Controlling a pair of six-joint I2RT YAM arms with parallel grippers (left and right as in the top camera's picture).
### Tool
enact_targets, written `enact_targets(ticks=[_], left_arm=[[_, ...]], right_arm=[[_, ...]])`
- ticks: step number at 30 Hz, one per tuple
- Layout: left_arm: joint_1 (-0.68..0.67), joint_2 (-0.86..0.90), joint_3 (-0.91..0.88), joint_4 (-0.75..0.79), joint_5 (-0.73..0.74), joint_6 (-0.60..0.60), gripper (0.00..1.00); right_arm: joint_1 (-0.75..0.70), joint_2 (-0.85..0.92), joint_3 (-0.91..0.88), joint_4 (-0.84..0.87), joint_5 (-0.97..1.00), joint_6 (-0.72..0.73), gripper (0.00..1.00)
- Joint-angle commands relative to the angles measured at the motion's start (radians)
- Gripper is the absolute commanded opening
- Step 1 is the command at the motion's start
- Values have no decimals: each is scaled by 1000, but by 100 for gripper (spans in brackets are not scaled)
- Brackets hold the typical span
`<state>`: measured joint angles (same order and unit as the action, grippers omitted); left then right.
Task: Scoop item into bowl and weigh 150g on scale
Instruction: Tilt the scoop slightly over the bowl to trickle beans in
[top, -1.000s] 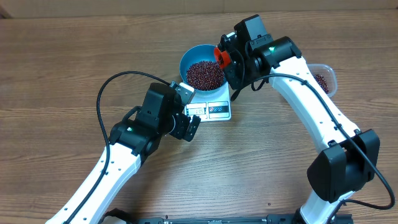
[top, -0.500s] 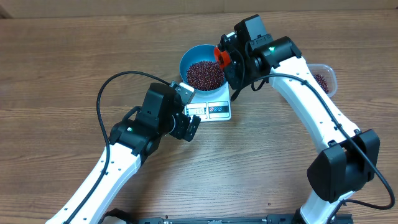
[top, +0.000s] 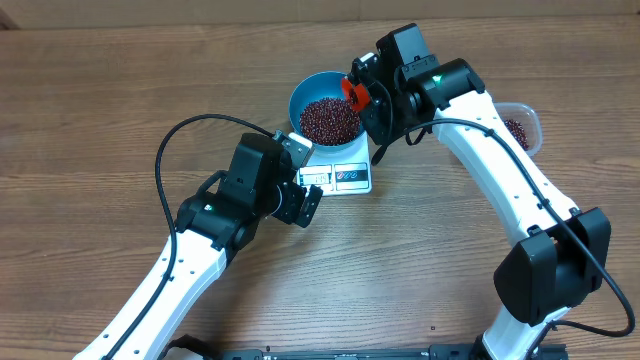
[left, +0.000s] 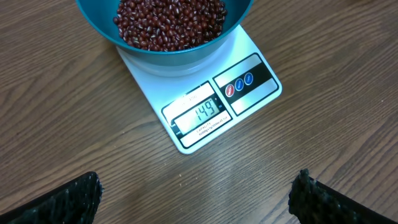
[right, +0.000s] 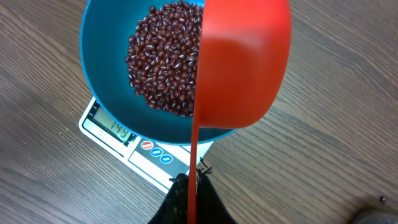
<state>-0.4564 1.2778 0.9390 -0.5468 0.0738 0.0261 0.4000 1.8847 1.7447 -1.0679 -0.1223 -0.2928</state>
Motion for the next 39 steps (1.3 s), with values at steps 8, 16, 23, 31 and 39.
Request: enact_targets(ticks=[8, 16, 23, 31, 39], left_arm=[[5, 5, -3, 1, -6, 4, 100], [5, 5, -3, 1, -6, 4, 100], [4, 5, -3, 1, -6, 4, 100], [4, 5, -3, 1, -6, 4, 99], [4, 5, -3, 1, -6, 4, 100]], right_arm=[[5, 3, 31, 9, 18, -57, 4], [5, 3, 31, 8, 12, -52, 4], [5, 3, 31, 9, -2, -53, 4], [5, 3, 31, 10, 9, -56, 4], [5, 3, 31, 10, 18, -57, 4]])
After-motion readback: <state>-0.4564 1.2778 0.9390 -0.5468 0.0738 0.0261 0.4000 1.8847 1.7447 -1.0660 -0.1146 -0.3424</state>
